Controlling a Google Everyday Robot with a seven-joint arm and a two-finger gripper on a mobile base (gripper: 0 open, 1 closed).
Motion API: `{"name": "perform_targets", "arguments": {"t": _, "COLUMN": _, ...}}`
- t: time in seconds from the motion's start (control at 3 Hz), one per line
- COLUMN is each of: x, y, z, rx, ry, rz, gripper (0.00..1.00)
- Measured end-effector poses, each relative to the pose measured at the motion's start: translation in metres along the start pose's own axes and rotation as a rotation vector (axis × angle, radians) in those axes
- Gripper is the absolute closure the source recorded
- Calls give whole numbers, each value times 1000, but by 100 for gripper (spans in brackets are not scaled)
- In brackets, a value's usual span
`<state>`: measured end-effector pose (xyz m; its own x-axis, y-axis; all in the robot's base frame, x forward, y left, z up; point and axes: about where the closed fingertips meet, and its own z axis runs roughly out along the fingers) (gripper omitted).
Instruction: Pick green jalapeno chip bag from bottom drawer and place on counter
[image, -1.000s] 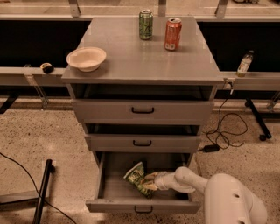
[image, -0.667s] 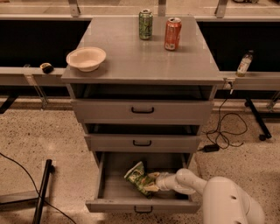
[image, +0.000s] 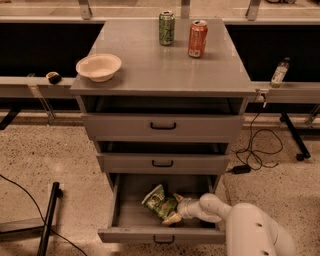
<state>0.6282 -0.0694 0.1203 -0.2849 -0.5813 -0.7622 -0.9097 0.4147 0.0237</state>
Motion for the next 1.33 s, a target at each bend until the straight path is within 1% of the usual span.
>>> {"name": "perform_targets", "arguments": {"t": 0.33, "x": 6, "y": 2, "z": 6, "rx": -11, "ry": 9, "rz": 4, "gripper": 9}}
{"name": "perform_targets", "arguments": {"t": 0.67, "x": -1, "y": 2, "z": 1, "rx": -9, "ry": -27, "rz": 6, "gripper": 30}}
{"name": "perform_targets", "arguments": {"t": 1.0, "x": -12, "y": 4, "z": -4, "rx": -12, "ry": -76, "rz": 0, "gripper": 55}}
{"name": "perform_targets", "arguments": {"t": 1.33, "x": -24, "y": 5, "z": -11, "rx": -33, "ry": -148, "rz": -5, "gripper": 78}}
